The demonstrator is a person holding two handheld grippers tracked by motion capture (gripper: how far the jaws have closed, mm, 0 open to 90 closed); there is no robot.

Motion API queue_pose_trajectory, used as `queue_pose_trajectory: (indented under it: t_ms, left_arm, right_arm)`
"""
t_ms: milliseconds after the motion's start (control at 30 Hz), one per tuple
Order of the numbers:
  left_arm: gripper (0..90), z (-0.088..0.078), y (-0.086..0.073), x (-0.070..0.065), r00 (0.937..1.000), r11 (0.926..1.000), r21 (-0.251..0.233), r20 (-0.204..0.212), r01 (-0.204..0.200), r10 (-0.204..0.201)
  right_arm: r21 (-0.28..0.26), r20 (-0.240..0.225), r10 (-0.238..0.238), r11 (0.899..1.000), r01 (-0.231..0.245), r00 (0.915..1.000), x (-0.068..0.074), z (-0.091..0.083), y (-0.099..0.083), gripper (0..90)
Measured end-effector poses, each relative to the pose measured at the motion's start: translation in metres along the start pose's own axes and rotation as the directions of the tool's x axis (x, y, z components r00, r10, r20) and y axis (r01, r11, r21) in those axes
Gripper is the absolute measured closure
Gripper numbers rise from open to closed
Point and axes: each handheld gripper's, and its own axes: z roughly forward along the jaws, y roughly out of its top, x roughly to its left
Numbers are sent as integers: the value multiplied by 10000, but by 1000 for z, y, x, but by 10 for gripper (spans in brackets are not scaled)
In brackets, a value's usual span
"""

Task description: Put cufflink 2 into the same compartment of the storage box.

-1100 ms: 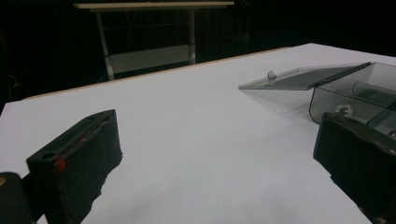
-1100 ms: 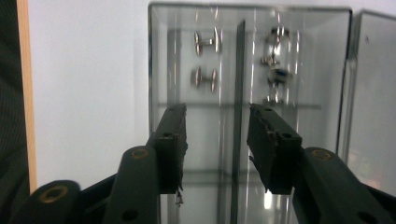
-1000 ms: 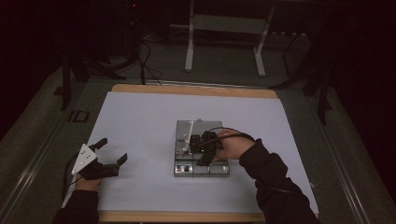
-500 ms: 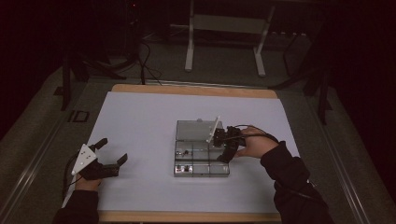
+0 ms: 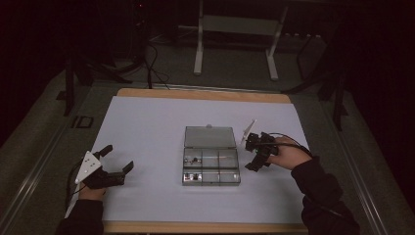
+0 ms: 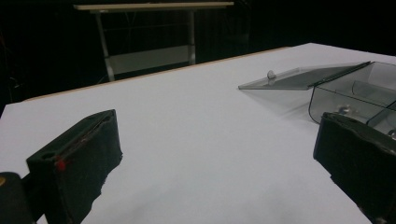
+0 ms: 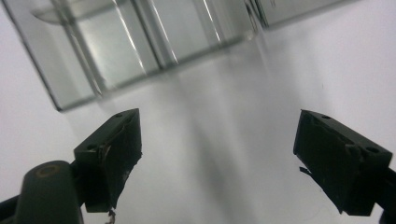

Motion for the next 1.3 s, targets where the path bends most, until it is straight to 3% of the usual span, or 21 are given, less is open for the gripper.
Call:
queue_pose_trajectory:
  t_ms: [200, 433, 667, 733, 900, 933, 967, 1033, 1067, 1100, 1167, 1200, 1233, 1300]
  left_arm:
    - [16, 0, 0, 0, 10000, 10000, 7, -1, 4, -4]
    - [17, 0, 0, 0, 10000, 10000, 9, 3, 7, -7]
    - [16, 0, 0, 0, 10000, 10000, 10, 5, 7, -7]
    - [16, 0, 0, 0, 10000, 10000, 3, 5, 3, -3]
    - [16, 0, 0, 0, 10000, 10000, -12, 7, -1, 1]
    - [17, 0, 0, 0, 10000, 10000, -12, 7, -1, 1]
    - [16, 0, 0, 0, 10000, 10000, -12, 7, -3, 3]
    - [17, 0, 0, 0, 10000, 10000, -15, 6, 0, 0]
    - [16, 0, 0, 0, 10000, 10000, -15, 6, 0, 0]
    - [17, 0, 0, 0, 10000, 10000, -11, -7, -3, 3]
    - [17, 0, 0, 0, 10000, 10000, -11, -16, -6, 6]
    - [16, 0, 0, 0, 10000, 10000, -11, -16, -6, 6]
    - [17, 0, 0, 0, 10000, 10000, -12, -21, -13, 13]
    - [16, 0, 0, 0, 10000, 10000, -14, -20, -8, 8]
  right_arm:
    - [39, 245, 612, 9981, -613, 9978, -5, 9, -19, 152]
    - [-637, 914, 1666, 9849, -1612, 9818, -17, 15, -50, 158]
    - [-809, 1105, 2296, 9718, -2215, 9670, -21, 22, -68, 158]
    - [-1150, 1174, 2815, 9564, -2685, 9524, -22, 25, -76, 158]
    - [-1642, 1530, 3513, 9307, -3268, 9237, -24, 31, -89, 158]
    - [-1642, 1530, 3513, 9307, -3268, 9237, -24, 31, -89, 158]
    - [-2001, 1707, 3814, 9162, -3471, 9085, -24, 32, -95, 159]
    - [-2222, 1739, 4086, 9027, -3685, 8960, -24, 32, -99, 158]
    - [-2222, 1739, 4086, 9027, -3685, 8960, -24, 32, -99, 158]
    - [-2462, 1911, 4339, 8895, -3849, 8805, -23, 32, -105, 158]
    - [-2617, 1973, 4539, 8786, -3995, 8689, -23, 33, -110, 158]
    - [-2617, 1973, 4539, 8786, -3995, 8689, -23, 33, -110, 158]
    - [-2895, 2086, 4802, 8624, -4152, 8520, -22, 33, -116, 158]
    - [-3192, 2126, 5096, 8426, -4337, 8337, -22, 33, -122, 158]
